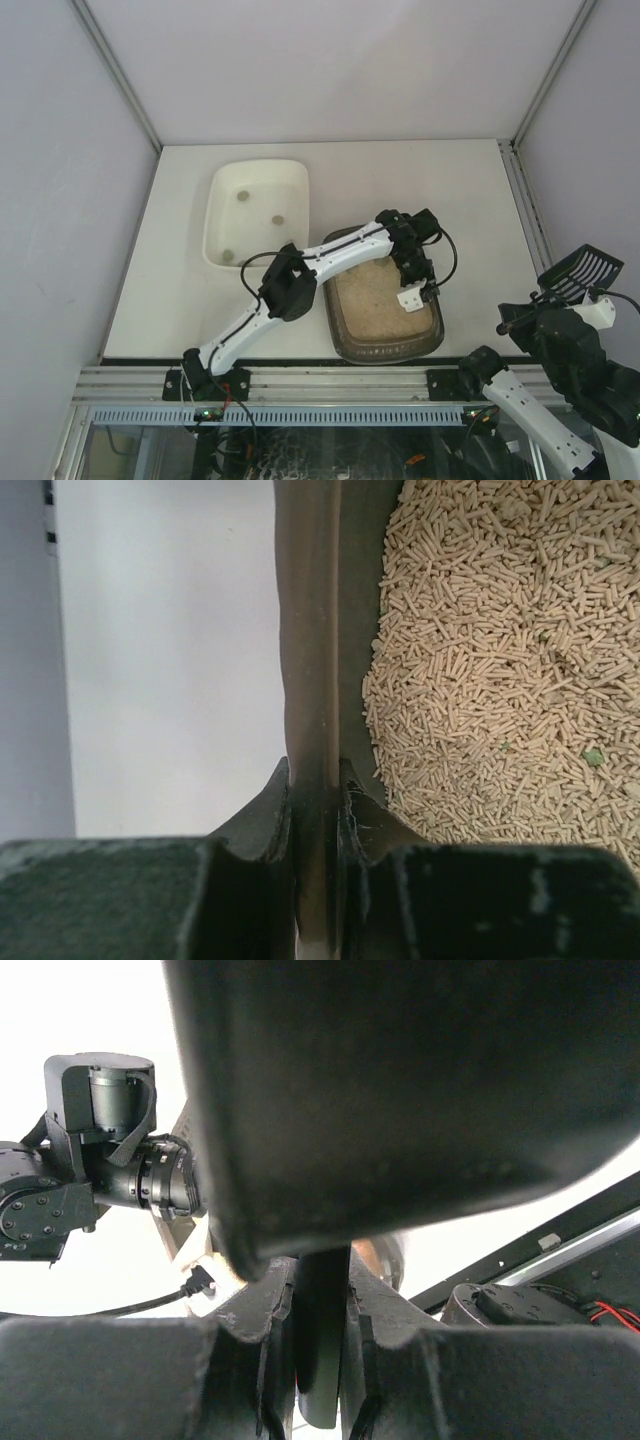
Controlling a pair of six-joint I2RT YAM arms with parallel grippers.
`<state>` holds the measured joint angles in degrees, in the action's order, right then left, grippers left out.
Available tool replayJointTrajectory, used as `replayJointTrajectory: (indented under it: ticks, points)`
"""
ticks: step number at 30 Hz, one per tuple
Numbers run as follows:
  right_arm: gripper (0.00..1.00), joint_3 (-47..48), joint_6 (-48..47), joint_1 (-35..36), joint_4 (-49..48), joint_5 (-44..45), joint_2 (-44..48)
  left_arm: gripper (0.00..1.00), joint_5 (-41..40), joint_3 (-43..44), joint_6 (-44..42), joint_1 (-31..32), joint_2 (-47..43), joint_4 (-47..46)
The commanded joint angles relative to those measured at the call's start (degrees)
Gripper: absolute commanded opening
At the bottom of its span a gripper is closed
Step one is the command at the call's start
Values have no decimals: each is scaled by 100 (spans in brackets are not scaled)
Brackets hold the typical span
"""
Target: Clean the litter box
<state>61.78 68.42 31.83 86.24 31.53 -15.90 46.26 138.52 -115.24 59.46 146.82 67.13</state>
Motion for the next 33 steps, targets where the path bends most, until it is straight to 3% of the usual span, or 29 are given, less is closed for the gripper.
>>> replayJointTrajectory:
  ticks: [1, 2, 4, 7, 10, 16, 21, 28, 30, 33]
  points:
    - [0, 15, 405, 226, 196, 374, 119, 1, 1132, 316, -1014, 327, 159, -2514]
    - [0, 18, 461, 278, 234, 425, 130, 7, 1281, 221, -322, 327, 131, -3138]
    - [0, 18, 578, 432, 301, 530, 140, 26, 1455, -19, 828, 323, 72, -4290]
    - [0, 18, 791, 639, 428, 691, 153, 44, 1587, -38, 1563, 287, 43, -4939]
    - [0, 18, 964, 818, 494, 801, 215, 58, 1613, -244, 1824, 226, -108, -5101]
    - [0, 20, 1164, 1035, 504, 898, 386, 69, 1527, -775, 1828, 74, -519, -5114]
    - [0, 18, 762, 1199, 21, 783, 463, 99, 1228, -1425, 1887, -189, -1257, -5102]
    - [0, 23, -154, 1994, -807, 237, -112, 100, 531, -2615, 2393, -876, -2902, -5042]
    - [0, 54, -269, 2273, -802, 198, -407, 100, 190, -3143, 3220, -1084, -3439, -5540]
    - [0, 205, -613, 2654, -958, 65, -994, 100, -1386, -4220, 5381, -1261, -4225, -7200]
